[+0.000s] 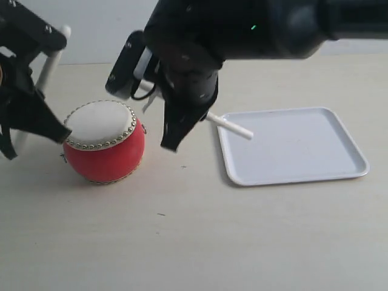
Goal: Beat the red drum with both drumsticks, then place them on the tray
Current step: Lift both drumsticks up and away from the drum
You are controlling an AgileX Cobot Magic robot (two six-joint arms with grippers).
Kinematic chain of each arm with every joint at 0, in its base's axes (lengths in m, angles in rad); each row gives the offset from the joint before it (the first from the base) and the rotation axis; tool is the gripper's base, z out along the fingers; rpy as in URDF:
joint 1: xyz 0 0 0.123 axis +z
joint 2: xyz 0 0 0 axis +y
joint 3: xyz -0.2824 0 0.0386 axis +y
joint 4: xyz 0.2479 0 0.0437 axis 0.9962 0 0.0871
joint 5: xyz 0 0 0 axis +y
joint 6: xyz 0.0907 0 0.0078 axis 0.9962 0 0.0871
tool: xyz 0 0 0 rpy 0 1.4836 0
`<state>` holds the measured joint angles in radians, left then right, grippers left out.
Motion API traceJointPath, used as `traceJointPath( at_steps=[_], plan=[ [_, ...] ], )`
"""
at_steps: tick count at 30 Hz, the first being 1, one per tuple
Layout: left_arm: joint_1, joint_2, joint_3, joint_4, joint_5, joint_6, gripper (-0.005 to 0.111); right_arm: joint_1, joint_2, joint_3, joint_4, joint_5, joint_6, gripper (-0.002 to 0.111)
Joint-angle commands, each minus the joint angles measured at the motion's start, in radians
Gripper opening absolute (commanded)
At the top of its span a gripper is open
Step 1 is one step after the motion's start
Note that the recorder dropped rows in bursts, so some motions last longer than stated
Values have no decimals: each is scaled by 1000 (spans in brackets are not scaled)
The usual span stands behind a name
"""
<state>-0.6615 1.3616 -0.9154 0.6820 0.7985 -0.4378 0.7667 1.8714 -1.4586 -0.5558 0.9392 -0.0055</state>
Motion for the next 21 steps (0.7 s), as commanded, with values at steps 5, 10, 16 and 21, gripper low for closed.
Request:
traceJointPath(
  at_steps=[5,10,16,21],
  plan=[
    [-14,-129,-3,-163,-592,-36,0,-21,-270,-6,-135,31,111,0],
    [-59,-119,-3,-165,-828,-36,0,-100,-372,-6,-129,39,174,0],
    [-81,-55,-3,-163,-1052,-50,0,-192,-416,-4,-27,43,163,0],
    [-81,44,-3,-165,-1169,-69,0,-233,-398,-1,38,45,163,0]
  ],
)
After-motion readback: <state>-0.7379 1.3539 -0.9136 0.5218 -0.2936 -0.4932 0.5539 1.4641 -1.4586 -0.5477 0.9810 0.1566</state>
